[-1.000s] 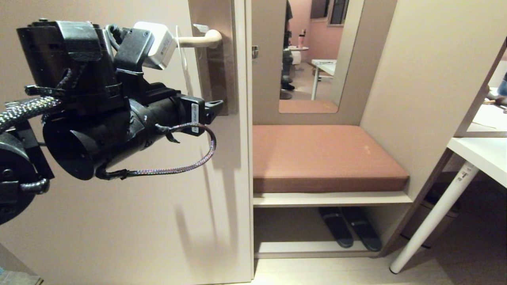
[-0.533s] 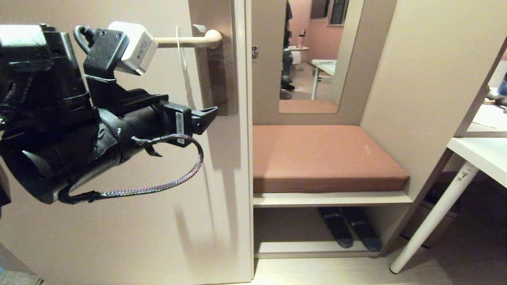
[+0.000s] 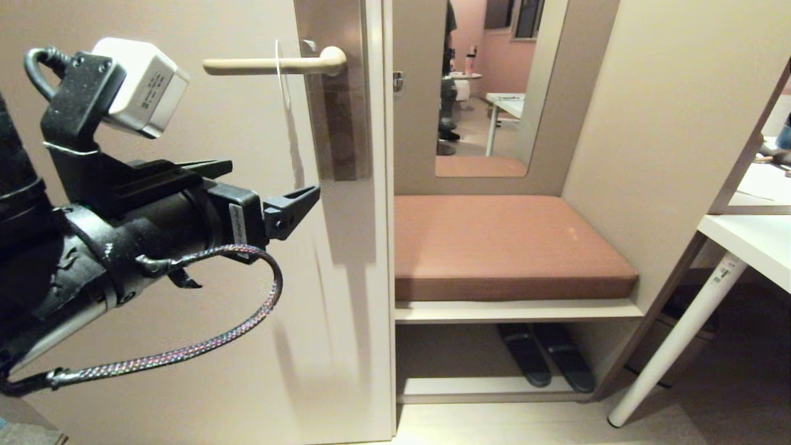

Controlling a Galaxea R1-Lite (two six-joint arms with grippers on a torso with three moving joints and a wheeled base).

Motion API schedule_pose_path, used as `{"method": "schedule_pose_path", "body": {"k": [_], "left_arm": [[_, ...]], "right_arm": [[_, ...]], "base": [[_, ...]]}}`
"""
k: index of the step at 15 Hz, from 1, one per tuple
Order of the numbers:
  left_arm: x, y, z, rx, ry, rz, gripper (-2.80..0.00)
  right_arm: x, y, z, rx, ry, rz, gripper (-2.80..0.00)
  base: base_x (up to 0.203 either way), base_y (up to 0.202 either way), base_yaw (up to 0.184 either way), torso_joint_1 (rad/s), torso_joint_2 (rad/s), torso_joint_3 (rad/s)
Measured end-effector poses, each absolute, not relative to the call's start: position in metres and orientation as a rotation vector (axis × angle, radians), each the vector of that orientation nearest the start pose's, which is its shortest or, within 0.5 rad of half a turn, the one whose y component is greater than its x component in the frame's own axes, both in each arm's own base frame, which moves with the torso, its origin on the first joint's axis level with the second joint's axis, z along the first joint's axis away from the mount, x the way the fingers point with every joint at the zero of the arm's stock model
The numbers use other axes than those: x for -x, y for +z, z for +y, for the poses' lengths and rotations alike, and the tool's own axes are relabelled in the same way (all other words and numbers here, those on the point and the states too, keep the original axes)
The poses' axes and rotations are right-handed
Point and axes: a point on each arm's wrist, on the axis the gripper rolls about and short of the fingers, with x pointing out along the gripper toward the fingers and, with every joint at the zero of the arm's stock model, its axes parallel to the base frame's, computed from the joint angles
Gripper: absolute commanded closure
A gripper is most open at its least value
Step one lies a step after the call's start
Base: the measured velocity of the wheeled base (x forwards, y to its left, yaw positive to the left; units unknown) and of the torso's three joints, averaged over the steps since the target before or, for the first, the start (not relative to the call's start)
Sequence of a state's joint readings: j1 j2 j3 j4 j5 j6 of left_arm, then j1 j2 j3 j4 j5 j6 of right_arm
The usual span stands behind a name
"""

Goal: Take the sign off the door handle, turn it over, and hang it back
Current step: Hang the sign back with the other side facing out

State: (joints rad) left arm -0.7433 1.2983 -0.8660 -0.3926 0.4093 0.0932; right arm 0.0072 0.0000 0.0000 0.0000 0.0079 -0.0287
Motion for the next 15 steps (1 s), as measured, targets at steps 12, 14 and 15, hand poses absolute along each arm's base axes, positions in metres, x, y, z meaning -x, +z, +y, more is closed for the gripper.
{"method": "schedule_pose_path", "body": {"k": [12, 14, 15], "left_arm": [[-0.136, 0.279, -0.116, -0.119, -0.326, 0.003, -2.61], [-0.136, 0.279, -0.116, -0.117, -0.328, 0.001, 0.0], [-0.136, 0.279, -0.116, -0.117, -0.328, 0.0, 0.0]], "right_arm": [[0.023, 0.075, 0.0, 0.029, 0.014, 0.0, 0.0], [0.023, 0.075, 0.0, 0.028, 0.014, 0.0, 0.0], [0.023, 0.075, 0.0, 0.029, 0.014, 0.0, 0.0]], "base": [[0.0, 0.0, 0.0, 0.0, 0.0, 0.0], [0.0, 0.0, 0.0, 0.0, 0.0, 0.0], [0.0, 0.0, 0.0, 0.0, 0.0, 0.0]]}}
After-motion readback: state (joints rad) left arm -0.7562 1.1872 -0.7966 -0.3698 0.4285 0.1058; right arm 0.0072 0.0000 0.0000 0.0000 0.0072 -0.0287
